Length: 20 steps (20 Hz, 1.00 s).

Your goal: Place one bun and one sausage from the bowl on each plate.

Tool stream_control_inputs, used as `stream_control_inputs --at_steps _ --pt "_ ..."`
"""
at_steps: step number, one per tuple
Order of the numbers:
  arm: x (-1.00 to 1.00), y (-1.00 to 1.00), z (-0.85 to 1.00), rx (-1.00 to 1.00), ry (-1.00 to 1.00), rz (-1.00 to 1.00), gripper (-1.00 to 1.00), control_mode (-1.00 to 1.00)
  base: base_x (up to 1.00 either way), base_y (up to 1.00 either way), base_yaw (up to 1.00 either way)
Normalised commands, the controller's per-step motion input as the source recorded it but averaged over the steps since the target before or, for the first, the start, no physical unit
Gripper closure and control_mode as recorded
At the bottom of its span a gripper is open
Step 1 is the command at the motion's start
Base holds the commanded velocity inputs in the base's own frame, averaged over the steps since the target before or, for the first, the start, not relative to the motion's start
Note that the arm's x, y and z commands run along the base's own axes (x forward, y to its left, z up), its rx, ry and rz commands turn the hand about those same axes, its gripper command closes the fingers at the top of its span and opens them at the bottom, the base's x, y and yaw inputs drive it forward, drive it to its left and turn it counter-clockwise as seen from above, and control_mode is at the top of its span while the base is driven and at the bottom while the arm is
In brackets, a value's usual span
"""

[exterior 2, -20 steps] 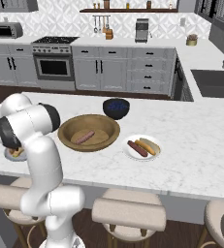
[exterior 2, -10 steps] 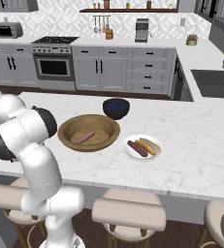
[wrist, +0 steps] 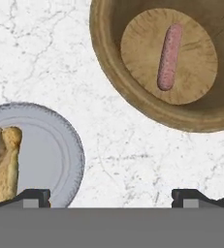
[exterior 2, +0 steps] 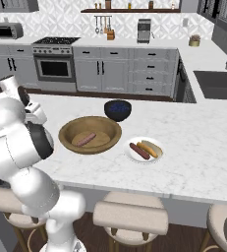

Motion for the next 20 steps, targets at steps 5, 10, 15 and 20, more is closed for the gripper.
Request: stream_control_inputs --at_steps 5,10,15,20 --pt "0.01 -1.0 0.08 0.12 0.01 -0.18 -1.0 -1.0 0.0 0.0 0.0" --pt "0.17 -1.0 0.0 0.16 0.07 -0.13 -1.0 -1.0 0.0 0.0 0.0" --pt "0.54 -0.82 0.0 0.14 0.02 -0.06 -1.0 -1.0 0.0 0.0 0.0" --pt "0.66 -0.35 -0.14 0.01 0.12 0.0 -1.0 -1.0 0.0 0.0 0.0"
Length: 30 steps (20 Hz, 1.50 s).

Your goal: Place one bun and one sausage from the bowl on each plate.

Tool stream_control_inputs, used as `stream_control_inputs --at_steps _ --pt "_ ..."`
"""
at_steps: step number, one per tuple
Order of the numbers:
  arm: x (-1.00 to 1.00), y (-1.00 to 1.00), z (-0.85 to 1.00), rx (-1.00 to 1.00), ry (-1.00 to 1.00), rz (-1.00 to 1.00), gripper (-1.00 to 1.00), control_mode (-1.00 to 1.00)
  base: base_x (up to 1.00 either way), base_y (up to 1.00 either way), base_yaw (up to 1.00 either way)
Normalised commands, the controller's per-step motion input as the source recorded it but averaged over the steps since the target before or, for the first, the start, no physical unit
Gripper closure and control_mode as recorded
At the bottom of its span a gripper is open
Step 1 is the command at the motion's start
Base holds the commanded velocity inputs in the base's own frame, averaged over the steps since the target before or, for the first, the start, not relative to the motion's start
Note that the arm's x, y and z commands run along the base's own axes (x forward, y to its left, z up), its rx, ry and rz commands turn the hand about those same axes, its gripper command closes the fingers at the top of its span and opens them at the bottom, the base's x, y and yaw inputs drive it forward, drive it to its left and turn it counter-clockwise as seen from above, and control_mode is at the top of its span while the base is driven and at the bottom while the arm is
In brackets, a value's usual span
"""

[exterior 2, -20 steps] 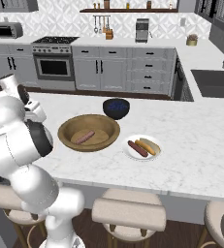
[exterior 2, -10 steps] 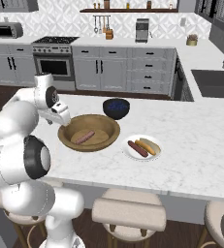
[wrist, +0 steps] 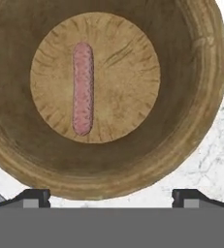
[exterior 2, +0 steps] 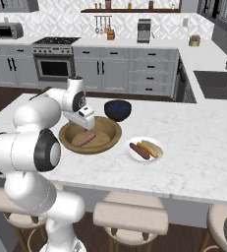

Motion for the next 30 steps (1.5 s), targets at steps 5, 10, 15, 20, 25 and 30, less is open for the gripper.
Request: stream_control_inputs --at_steps 5,10,15,20,25,30 --pt "0.46 -0.03 -0.38 -0.01 0.01 0.1 -1.0 -1.0 0.0 0.0 0.0" --pt "0.08 0.0 -0.47 -0.03 0.0 0.16 -1.0 -1.0 0.0 0.0 0.0" --pt "0.0 0.0 -0.45 -0.04 0.0 0.09 -1.0 -1.0 0.0 0.0 0.0" --pt "0.0 0.0 -0.37 0.0 0.0 0.06 -1.0 -1.0 0.0 0.0 0.0" --pt "0.09 0.0 -0.32 0.0 -0.04 0.03 -1.0 -1.0 0.0 0.0 0.0" --pt "0.17 0.0 -0.21 0.0 -0.02 0.01 -1.0 -1.0 0.0 0.0 0.0"
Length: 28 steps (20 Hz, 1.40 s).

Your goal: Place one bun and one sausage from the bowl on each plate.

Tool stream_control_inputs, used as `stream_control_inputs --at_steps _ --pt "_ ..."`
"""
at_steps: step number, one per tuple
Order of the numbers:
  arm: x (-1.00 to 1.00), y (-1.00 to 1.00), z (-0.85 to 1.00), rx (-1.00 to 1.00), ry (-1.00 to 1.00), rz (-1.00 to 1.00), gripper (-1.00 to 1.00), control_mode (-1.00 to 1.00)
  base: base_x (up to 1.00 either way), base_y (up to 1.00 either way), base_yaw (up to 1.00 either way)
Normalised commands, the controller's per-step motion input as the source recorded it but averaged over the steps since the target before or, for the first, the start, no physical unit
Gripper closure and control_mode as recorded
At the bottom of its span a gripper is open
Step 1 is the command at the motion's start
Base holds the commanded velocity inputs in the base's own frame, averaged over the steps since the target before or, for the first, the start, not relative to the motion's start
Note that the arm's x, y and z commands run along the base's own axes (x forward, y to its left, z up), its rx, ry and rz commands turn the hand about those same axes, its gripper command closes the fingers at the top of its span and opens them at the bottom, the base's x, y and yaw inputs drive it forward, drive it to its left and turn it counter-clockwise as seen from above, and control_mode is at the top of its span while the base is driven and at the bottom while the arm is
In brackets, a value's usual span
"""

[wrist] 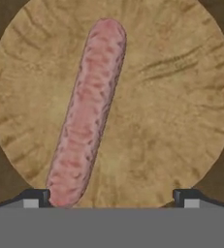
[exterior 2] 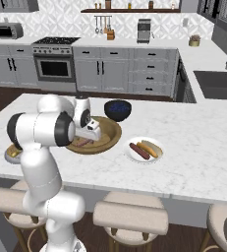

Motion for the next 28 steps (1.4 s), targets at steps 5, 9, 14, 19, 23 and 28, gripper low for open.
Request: stream_control_inputs --at_steps 5,9,14,19,23,28 --pt "0.23 0.0 -0.08 0.0 -0.08 0.0 -1.0 -1.0 0.0 0.0 0.0" --pt "0.22 0.0 -0.16 0.0 -0.1 0.0 -1.0 -1.0 0.0 0.0 0.0" --pt "0.25 0.01 -0.22 0.0 -0.03 0.0 -1.0 -1.0 0.0 0.0 0.0" --pt "0.27 0.03 -0.22 -0.01 0.0 0.01 -1.0 -1.0 0.0 0.0 0.0" --pt "0.14 0.04 -0.2 -0.02 0.0 0.05 -1.0 -1.0 0.0 0.0 0.0" --pt "0.01 0.01 -0.21 0.0 0.0 0.04 1.0 -1.0 0.0 0.0 0.0"
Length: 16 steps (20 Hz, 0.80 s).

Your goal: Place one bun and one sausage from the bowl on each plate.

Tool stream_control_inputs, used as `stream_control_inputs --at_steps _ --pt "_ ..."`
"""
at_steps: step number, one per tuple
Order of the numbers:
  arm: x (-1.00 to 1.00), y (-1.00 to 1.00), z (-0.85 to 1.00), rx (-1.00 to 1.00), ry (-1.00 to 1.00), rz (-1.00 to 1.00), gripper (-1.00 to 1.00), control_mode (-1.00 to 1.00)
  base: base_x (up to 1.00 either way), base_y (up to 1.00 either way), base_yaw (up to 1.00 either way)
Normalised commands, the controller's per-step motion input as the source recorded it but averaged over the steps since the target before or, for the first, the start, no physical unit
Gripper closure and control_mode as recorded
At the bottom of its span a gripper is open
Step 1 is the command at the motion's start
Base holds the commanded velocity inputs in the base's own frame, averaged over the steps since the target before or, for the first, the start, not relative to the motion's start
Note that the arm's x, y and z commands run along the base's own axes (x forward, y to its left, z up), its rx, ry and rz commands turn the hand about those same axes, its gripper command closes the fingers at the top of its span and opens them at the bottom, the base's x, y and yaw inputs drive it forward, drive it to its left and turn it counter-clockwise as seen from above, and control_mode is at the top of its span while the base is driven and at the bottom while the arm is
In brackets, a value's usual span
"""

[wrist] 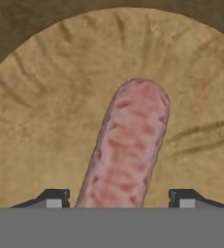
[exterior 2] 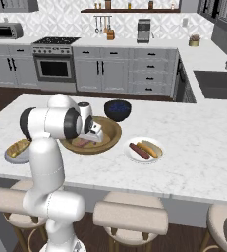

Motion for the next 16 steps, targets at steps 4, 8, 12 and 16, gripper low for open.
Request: stream_control_inputs --at_steps 4,8,12,16 --pt "0.0 0.0 -0.05 0.0 -0.02 0.0 1.0 -1.0 0.0 0.0 0.0" --pt "0.0 0.0 0.0 0.0 -0.01 0.0 1.0 -1.0 0.0 0.0 0.0" --pt "0.0 0.03 0.47 0.0 -0.03 0.0 1.0 -1.0 0.0 0.0 0.0" --pt "-0.26 0.21 0.98 -0.01 -0.09 0.0 1.0 -1.0 0.0 0.0 0.0"
